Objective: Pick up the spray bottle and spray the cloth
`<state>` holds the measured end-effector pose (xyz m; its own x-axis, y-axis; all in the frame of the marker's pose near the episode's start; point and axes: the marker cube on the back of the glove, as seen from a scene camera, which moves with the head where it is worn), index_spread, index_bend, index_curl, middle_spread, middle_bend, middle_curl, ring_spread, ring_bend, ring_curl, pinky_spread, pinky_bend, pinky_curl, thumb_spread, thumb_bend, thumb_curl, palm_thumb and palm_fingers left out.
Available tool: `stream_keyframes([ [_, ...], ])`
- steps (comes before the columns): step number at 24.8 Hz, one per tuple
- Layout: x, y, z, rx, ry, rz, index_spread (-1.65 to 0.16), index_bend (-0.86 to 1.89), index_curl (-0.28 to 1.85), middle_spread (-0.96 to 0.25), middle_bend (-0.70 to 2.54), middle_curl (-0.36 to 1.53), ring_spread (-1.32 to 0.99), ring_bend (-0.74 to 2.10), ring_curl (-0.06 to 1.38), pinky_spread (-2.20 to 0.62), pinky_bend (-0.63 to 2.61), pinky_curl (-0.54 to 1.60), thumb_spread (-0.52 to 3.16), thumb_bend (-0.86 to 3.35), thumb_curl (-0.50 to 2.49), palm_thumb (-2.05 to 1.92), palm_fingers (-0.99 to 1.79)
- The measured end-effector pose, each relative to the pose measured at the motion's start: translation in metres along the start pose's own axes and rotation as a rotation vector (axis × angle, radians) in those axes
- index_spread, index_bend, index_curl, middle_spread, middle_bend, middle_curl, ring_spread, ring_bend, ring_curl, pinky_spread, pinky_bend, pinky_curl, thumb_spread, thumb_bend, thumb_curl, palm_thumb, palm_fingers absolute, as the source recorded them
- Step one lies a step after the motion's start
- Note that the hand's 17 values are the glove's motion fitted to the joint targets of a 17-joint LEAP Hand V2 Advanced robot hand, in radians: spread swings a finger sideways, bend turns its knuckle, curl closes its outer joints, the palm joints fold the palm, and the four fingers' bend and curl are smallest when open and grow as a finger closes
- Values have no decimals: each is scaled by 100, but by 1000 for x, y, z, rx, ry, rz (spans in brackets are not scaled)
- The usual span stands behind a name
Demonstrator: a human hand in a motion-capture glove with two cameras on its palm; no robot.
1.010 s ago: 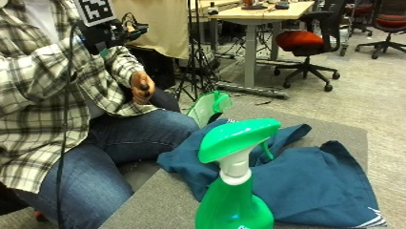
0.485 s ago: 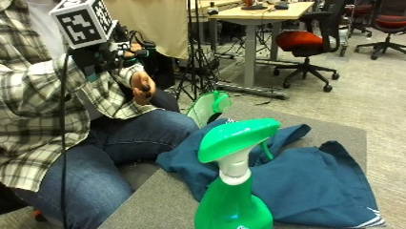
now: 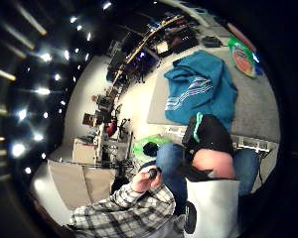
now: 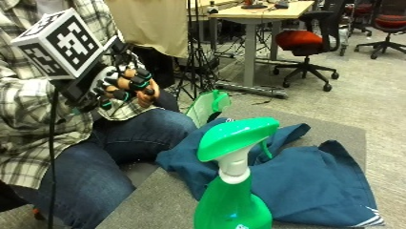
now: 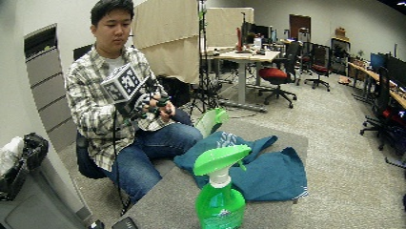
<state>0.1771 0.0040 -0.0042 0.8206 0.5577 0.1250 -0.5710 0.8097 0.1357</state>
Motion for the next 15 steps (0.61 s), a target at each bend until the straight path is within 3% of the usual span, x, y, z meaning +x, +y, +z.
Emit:
stream_keyframes([
  [5,24,-43,2,16,-54,90,-34,16,29,-3,18,28,15,25,23,22,30,18,118,20,45,63,19],
  [10,46,-97,16,150,-73,259,-33,16,29,-3,18,28,16,26,24,22,31,19,118,17,46,63,18],
  [15,86,-124,8,49,-94,192,-33,17,30,-3,18,29,16,27,25,22,32,19,119,14,47,65,17],
])
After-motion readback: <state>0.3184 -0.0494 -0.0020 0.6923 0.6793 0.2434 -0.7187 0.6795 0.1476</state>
